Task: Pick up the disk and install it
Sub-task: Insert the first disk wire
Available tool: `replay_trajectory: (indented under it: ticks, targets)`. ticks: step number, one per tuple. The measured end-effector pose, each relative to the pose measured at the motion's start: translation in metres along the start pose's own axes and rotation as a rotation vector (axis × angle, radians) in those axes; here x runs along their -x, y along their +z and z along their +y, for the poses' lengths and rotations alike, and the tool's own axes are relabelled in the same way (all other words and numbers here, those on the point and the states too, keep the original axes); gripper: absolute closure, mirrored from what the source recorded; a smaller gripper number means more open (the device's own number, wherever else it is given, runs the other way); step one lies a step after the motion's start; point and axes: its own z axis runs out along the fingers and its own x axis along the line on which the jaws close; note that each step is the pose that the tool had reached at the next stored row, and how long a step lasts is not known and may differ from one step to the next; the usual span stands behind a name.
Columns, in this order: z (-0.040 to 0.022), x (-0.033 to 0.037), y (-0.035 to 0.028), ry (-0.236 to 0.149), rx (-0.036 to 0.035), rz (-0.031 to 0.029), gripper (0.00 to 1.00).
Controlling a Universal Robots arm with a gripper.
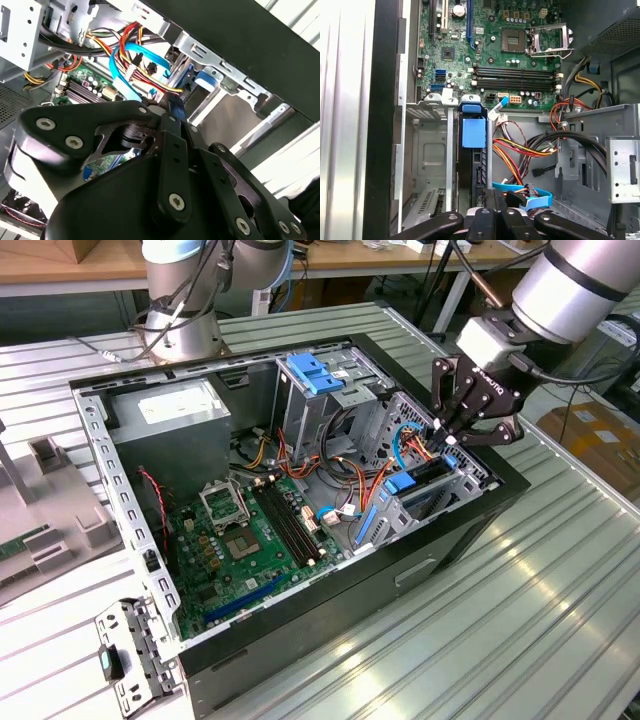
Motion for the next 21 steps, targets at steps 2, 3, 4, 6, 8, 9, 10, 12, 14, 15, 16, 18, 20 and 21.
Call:
replay_trajectory:
  ticks: [2, 3, 4, 6, 8, 9, 10, 12, 14, 15, 16, 18, 20, 21]
  targets:
    - [-0.0025, -0.0007, 0.0021, 0.000, 0.0038, -0.0008, 0.89]
    - [-0.0032, -0.0017, 0.0030, 0.001, 0.0055, -0.0009, 0.89]
    - [-0.0033, -0.0023, 0.0033, 0.001, 0.0058, -0.0011, 0.89]
    - [-0.0038, -0.0039, 0.0039, 0.001, 0.0072, -0.0009, 0.89]
    - [-0.0043, -0.0052, 0.0055, 0.001, 0.0093, -0.0013, 0.89]
    - [-0.0045, -0.0059, 0.0074, 0.001, 0.0108, -0.0012, 0.89]
    - [-0.0047, -0.0061, 0.0091, 0.001, 0.0118, -0.0012, 0.89]
    - [-0.0048, -0.0071, 0.0101, 0.001, 0.0124, -0.0023, 0.89]
    - [-0.0051, -0.0072, 0.0097, 0.001, 0.0124, -0.0069, 0.89]
    - [-0.0060, -0.0070, 0.0071, 0.000, 0.0123, -0.0099, 0.89]
    - [-0.0069, -0.0069, 0.0056, 0.000, 0.0123, -0.0113, 0.89]
    - [-0.0095, -0.0065, 0.0019, 0.000, 0.0123, -0.0154, 0.89]
    - [-0.0126, -0.0061, -0.0023, -0.001, 0.0122, -0.0203, 0.89]
    - [-0.0155, -0.0058, -0.0054, -0.001, 0.0123, -0.0243, 0.89]
